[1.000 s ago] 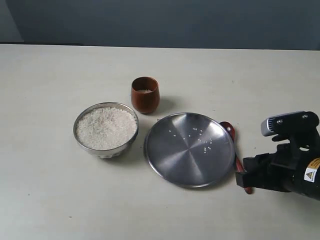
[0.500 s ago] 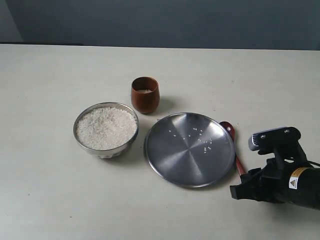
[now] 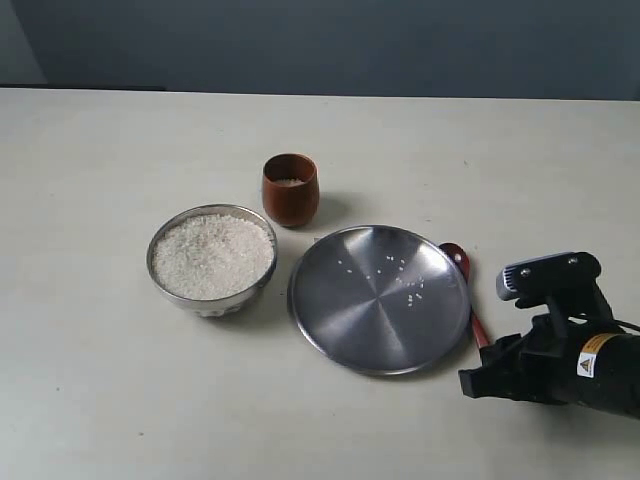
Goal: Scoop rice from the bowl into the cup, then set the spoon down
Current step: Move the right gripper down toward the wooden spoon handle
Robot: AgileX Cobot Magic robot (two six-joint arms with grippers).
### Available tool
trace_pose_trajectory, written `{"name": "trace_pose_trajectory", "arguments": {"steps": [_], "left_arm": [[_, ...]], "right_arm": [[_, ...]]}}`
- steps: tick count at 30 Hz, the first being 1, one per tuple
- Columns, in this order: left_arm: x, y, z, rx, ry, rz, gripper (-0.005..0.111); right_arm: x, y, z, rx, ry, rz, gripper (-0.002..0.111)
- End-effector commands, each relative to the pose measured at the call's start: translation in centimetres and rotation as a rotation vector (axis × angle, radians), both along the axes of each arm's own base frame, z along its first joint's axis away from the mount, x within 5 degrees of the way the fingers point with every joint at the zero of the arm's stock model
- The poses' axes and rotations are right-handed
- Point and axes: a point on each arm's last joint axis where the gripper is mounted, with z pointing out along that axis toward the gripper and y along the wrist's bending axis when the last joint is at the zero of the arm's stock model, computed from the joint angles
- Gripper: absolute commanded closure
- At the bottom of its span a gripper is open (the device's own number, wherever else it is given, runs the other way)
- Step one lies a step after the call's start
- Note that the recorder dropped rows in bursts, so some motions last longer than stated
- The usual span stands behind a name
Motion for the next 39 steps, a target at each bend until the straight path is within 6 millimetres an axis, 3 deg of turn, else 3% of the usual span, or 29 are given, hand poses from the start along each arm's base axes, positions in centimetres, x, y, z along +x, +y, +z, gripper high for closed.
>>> {"name": "trace_pose_trajectory", "arguments": {"steps": [1, 39], "left_arm": [[0.1, 0.0, 0.2, 0.004, -0.016, 0.002, 0.106], [0.1, 0.0, 0.2, 0.004, -0.016, 0.002, 0.106]], "right_arm": [[0.0, 0.0, -0.1, 0.002, 0.003, -0.012, 0.077], [0.1, 0.8, 0.0, -0.041, -0.038, 0.045, 0.077]]}}
